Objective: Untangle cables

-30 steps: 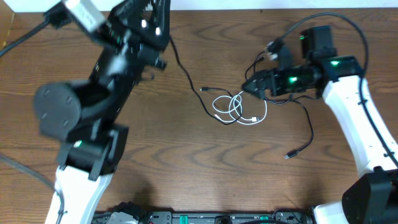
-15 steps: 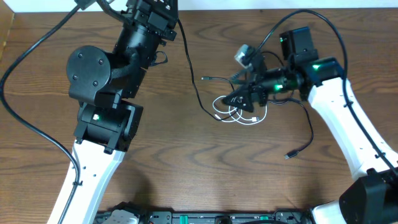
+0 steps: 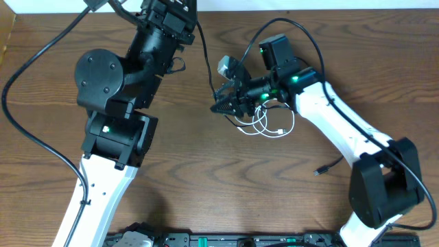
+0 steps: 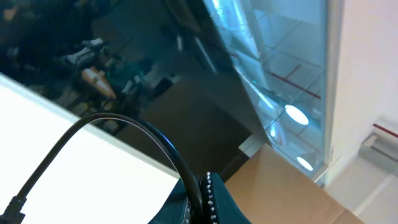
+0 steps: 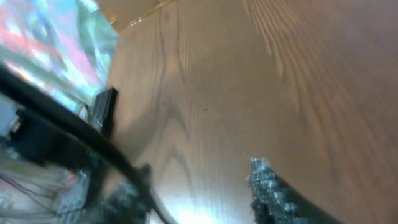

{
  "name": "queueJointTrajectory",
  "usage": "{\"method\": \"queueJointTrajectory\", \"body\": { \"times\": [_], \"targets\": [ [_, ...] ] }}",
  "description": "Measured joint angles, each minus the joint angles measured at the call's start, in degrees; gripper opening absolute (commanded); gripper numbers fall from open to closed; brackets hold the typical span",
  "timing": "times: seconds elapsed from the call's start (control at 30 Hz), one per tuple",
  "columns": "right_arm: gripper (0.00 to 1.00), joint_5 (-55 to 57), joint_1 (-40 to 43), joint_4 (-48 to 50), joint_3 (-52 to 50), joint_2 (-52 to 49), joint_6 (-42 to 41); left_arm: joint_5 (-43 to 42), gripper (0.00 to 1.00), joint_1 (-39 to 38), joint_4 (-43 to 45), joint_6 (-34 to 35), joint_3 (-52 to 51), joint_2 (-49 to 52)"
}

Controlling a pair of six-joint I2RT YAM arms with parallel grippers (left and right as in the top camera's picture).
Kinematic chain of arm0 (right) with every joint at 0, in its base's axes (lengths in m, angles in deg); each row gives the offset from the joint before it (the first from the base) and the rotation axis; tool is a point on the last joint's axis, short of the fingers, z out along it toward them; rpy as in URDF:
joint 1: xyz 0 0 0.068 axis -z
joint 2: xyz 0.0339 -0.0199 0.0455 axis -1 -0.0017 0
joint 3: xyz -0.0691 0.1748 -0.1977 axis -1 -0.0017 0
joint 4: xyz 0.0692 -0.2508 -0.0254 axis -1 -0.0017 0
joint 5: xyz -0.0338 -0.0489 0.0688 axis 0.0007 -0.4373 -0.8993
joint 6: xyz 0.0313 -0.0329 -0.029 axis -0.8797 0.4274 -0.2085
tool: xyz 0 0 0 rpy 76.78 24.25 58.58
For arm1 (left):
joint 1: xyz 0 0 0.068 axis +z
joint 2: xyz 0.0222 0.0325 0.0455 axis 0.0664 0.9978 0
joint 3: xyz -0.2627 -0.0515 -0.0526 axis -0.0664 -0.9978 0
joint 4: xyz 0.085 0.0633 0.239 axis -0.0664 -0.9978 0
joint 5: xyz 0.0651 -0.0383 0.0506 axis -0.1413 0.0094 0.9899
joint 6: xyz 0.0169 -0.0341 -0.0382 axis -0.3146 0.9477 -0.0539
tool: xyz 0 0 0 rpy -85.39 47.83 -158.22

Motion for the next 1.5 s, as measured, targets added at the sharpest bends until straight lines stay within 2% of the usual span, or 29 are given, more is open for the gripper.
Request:
{"method": "queueJointTrajectory", "body": {
  "times": [0.1, 0.3, 0.5, 0.67, 0.8, 1.03, 1.17, 1.23, 1.3, 1.4, 1.5],
  "targets": [
    [0.01, 1.2, 0.2, 1.5, 0.0, -0.3, -5.1, 0.0, 0.08, 0.0, -3.3, 0.0, 0.0, 0.0],
    [0.01, 7.0, 5.2, 1.6, 0.0, 1.1, -15.3, -0.2, 0.09, 0.0, -18.9, -3.1, 0.3, -0.1],
    [0.01, 13.6, 17.8, 2.2, 0.0, 10.6, -27.7, -0.5, 0.26, 0.0, -39.4, -11.1, 0.3, -0.2],
    [0.01, 14.0, 28.5, 6.5, 1.0, 17.5, -37.7, -0.7, 0.38, 0.0, -48.8, -16.9, 0.3, -0.1],
    [0.01, 10.5, 35.9, 18.1, 2.1, 19.8, -49.2, -0.7, 0.42, 0.0, -53.9, -20.7, 0.3, 0.0],
    [0.01, 0.9, 40.9, 46.0, 2.8, 20.2, -75.2, -0.7, 0.42, 0.0, -57.7, -23.1, 0.3, 2.1],
    [0.01, -1.9, 42.6, 51.6, 2.9, 20.8, -84.7, -0.8, 0.42, 0.0, -58.2, -23.2, 0.3, 3.3],
    [0.01, -2.4, 43.9, 49.3, 2.9, 20.9, -86.2, -0.9, 0.42, 0.0, -58.2, -23.2, 0.3, 3.6],
    [0.01, -2.7, 45.2, 41.5, 3.2, 21.0, -85.7, -0.9, 0.42, 0.0, -58.2, -23.3, 0.3, 3.6],
    [0.01, -1.4, 45.7, 24.4, 3.3, 21.0, -81.1, -0.9, 0.42, 0.0, -58.3, -23.3, 0.3, 3.6],
    [0.01, 4.2, 44.7, 3.5, 3.2, 20.9, -73.0, -0.9, 0.42, 0.0, -58.3, -23.4, 0.3, 3.6]
  ]
}}
